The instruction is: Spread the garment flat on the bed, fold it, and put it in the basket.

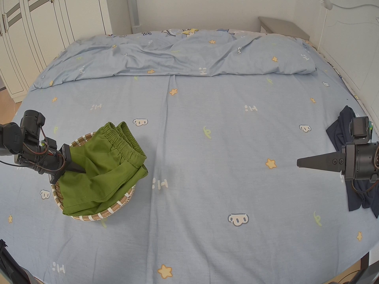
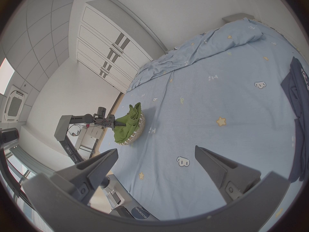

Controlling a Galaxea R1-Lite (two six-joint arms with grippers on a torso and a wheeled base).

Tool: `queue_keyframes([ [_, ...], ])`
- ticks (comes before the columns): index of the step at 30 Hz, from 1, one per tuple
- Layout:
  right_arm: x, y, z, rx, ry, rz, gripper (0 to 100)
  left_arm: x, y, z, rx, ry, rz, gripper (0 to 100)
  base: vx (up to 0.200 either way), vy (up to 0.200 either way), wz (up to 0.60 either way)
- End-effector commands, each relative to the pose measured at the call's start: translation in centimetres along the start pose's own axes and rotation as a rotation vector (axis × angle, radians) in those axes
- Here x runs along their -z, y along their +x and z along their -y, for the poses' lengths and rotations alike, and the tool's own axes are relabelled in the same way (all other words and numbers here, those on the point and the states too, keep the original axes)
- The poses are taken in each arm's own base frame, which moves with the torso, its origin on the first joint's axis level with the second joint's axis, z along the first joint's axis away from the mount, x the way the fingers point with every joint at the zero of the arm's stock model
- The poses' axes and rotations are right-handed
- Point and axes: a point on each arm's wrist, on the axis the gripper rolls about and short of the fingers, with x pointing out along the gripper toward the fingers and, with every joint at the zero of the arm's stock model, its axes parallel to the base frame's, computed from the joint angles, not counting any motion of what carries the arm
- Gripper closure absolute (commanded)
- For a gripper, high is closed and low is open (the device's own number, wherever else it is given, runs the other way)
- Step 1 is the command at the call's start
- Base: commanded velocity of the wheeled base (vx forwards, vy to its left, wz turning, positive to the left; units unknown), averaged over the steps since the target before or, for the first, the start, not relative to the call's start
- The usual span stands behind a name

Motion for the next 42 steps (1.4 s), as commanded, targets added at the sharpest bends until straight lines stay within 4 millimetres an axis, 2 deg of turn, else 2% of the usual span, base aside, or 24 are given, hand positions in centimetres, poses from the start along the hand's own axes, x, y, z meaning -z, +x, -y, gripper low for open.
queue_keyframes([
  [1, 0.1, 0.1, 0.1, 0.0, 0.002, -0.005, 0, -0.3, 1.0, -0.3, -0.008, -0.007, -0.023, 0, 0.0, 0.0, 0.0],
  [6, 0.1, 0.2, 0.1, 0.001, 0.004, -0.008, 0, -0.1, 0.5, -0.1, -0.007, 0.001, -0.021, 0, 0.0, 0.0, 0.0],
  [7, 0.1, 0.2, 0.1, 0.001, 0.004, -0.008, 0, 0.4, -0.7, 0.7, -0.01, 0.023, -0.017, 0, 0.0, 0.0, 0.0],
  [8, 0.1, 0.2, 0.1, 0.001, 0.004, -0.008, 0, 0.5, -1.0, 1.0, -0.012, 0.03, -0.013, 0, 0.0, 0.0, 0.0],
  [10, 0.1, 0.2, 0.1, 0.0, 0.002, -0.005, 0, 1.6, -4.0, 2.7, -0.054, 0.104, 0.02, 0, 0.0, 0.0, 0.0],
  [17, 0.1, -0.1, 0.0, 0.008, 0.0, 0.0, 0, 4.6, -9.2, 6.1, -0.128, 0.195, 0.08, 0, 0.0, 0.0, 0.0],
  [18, 0.2, -0.2, 0.0, 0.009, 0.001, 0.002, 0, 4.9, -9.5, 6.3, -0.126, 0.205, 0.084, 0, 0.0, 0.0, 0.0],
  [19, 0.9, -1.5, -0.6, 0.023, -0.015, 0.025, 0, 6.9, -11.3, 7.7, -0.104, 0.263, 0.117, 0, 0.0, 0.0, 0.0],
  [20, 1.4, -2.6, -1.2, 0.031, -0.03, 0.041, 0, 8.0, -12.2, 8.2, -0.092, 0.289, 0.137, 0, 0.0, 0.0, 0.0],
  [24, 4.1, -5.5, -2.3, 0.099, -0.062, 0.048, 0, 12.8, -16.1, 8.8, -0.054, 0.391, 0.248, 0, 0.0, 0.0, 0.0],
  [25, 4.1, -5.5, -2.3, 0.099, -0.062, 0.048, 0, 12.8, -16.1, 8.8, -0.054, 0.391, 0.248, 0, 0.0, 0.0, 0.0],
  [26, 5.1, -6.2, -2.3, 0.127, -0.076, 0.053, 0, 14.3, -17.3, 8.7, -0.043, 0.414, 0.288, 0, 0.0, 0.0, 0.0],
  [27, 7.0, -7.3, -2.2, 0.163, -0.085, 0.058, 0, 16.4, -18.9, 8.1, -0.04, 0.426, 0.341, 0, 0.0, 0.0, 0.0],
  [28, 8.4, -7.9, -1.9, 0.177, -0.085, 0.065, 0, 17.5, -19.9, 7.7, -0.04, 0.424, 0.387, 0, 0.0, 0.0, 0.0],
  [30, 10.9, -8.8, -1.4, 0.188, -0.086, 0.084, 0, 19.5, -21.3, 6.5, -0.047, 0.406, 0.465, 0, 0.0, 0.0, 0.0],
  [31, 11.3, -9.0, -1.4, 0.188, -0.087, 0.087, 0, 19.7, -21.5, 6.4, -0.048, 0.403, 0.477, 0, 0.0, 0.0, 0.0],
  [32, 13.4, -10.0, -1.2, 0.181, -0.096, 0.123, 0, 21.2, -22.2, 5.2, -0.048, 0.392, 0.525, 0, 0.0, 0.0, 0.0],
  [37, 19.8, -13.0, -0.7, 0.223, -0.095, 0.225, 0, 26.2, -23.0, 1.2, -0.002, 0.393, 0.631, 0, 0.0, 0.0, 0.0],
  [39, 21.6, -13.8, -0.6, 0.222, -0.103, 0.251, 0, 28.0, -22.9, -0.3, 0.012, 0.383, 0.683, 0, 0.0, 0.0, 0.0],
  [40, 21.7, -13.9, -0.6, 0.221, -0.103, 0.252, 0, 28.2, -22.9, -0.4, 0.011, 0.38, 0.686, 0, 0.0, 0.0, 0.0],
  [42, 23.3, -14.6, -0.6, 0.221, -0.108, 0.279, 0, 30.5, -21.9, -2.3, -0.001, 0.354, 0.752, 0, 0.0, 0.0, 0.0],
])
